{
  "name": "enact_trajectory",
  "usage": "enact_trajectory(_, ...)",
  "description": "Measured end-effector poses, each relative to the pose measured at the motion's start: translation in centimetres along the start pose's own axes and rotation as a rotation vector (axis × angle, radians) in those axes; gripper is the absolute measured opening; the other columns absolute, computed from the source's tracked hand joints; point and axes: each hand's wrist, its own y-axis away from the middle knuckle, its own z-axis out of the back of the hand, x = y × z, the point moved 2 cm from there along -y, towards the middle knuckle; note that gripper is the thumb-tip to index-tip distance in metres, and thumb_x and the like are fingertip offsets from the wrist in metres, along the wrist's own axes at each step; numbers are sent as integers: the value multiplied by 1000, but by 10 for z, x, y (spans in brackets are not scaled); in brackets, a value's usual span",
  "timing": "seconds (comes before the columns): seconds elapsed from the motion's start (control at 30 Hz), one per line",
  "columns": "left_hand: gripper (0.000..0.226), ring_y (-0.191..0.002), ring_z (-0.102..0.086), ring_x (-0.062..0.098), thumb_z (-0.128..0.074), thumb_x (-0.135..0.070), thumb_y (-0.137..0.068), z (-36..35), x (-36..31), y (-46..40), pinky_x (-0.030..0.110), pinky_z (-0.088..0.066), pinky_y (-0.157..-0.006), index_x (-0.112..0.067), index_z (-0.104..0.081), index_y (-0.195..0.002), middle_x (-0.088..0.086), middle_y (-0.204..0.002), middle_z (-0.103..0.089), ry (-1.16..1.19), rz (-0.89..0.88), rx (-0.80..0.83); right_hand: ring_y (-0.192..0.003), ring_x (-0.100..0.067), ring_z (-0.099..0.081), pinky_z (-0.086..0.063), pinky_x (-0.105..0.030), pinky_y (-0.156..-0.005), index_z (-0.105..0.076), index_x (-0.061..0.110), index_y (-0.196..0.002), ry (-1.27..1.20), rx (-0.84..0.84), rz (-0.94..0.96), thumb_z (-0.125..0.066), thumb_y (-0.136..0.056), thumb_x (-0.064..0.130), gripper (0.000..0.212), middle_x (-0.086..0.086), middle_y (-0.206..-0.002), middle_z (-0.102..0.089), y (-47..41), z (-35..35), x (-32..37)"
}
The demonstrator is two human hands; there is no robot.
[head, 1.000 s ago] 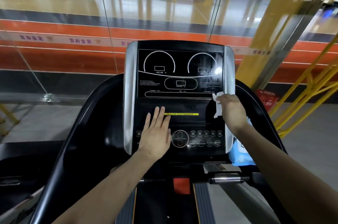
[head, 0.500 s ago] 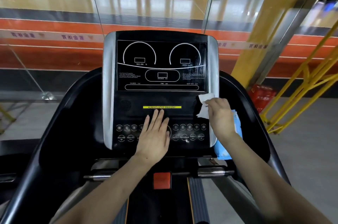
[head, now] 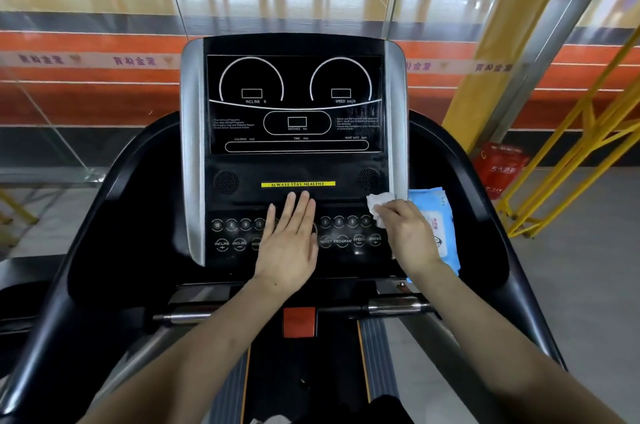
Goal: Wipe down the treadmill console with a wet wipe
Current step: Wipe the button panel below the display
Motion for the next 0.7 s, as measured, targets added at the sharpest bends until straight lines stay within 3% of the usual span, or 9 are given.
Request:
enact_trajectory(0.17,66,-160,4,23,-16,-38,-104,-3,1,2,55,-7,-129,-11,-14,-164,3,-173,-6,-23,2,1,-85,-32,-57,-55,-41,-61,-72,3,-110,-5,-26,-39,-69,-73,-20,43,-10,-93,-62,-36,3,1)
enact_trajectory(0.27,66,-160,4,23,-17,-37,-104,-5,1,3,55,-7,-129,-11,-14,-164,4,-173,-8,-21,2,-6,-87,-29,-52,-51,-37,-58,-69,6,-112,38,4,-49,-66,-72,-21,47,-7,-94,-56,-11,-6,3)
enact_trajectory(0.47,67,-160,8,23,-17,-37,-104,-10,-4,3,54,-8,-129,-10,-11,-164,4,-174,-5,-3,20,-16,-87,-22,-50,-54,-33,-70,-70,4,-116,26,106,49,-77,-65,-20,57,-5,-93,-57,71,-17,3)
enact_trajectory(0.6,66,-160,10,23,-17,-37,-104,-10,-7,4,54,-7,-129,-10,-12,-164,5,-174,-2,5,31,-10,-85,-21,-45,-49,-37,-58,-69,9,-102,21,53,-42,-74,-76,-12,34,-1,-87,-50,18,-9,4)
enact_trajectory(0.7,64,-159,13,24,-23,-35,-106,-11,-8,9,54,-6,-129,-10,-12,-164,6,-174,4,-4,16,1,-88,-23,-47,-50,-38,-59,-67,7,-111,29,25,-88,-69,-77,-17,41,-3,-91,-51,-12,-8,6)
